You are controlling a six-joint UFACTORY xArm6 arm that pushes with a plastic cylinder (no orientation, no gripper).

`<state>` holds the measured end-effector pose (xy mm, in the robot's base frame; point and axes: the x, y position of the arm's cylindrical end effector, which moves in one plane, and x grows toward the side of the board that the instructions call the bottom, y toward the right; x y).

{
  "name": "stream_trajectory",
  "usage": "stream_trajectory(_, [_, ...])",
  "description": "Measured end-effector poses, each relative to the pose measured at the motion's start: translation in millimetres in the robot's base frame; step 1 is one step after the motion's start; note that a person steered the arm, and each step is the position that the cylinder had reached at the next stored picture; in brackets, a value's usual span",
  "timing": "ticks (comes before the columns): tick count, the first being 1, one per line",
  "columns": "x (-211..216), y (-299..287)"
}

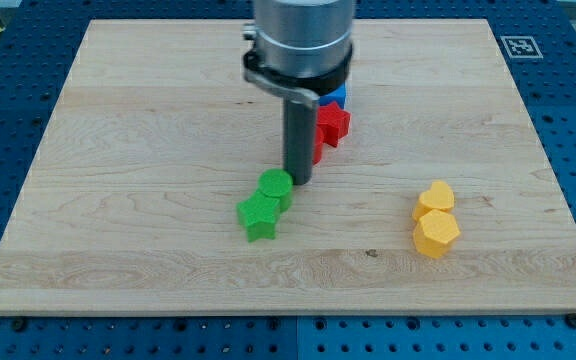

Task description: Move the red circle into the red star

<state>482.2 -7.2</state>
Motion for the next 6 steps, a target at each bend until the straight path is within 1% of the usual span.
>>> stream_trajectory(1, [8, -26])
stream_trajectory(2, [0, -46])
stream_trajectory(3, [-21, -33])
stream_trajectory(4, [-30, 10])
stream_trajectory(5, [-45, 35])
stream_trajectory(6, [-66, 24])
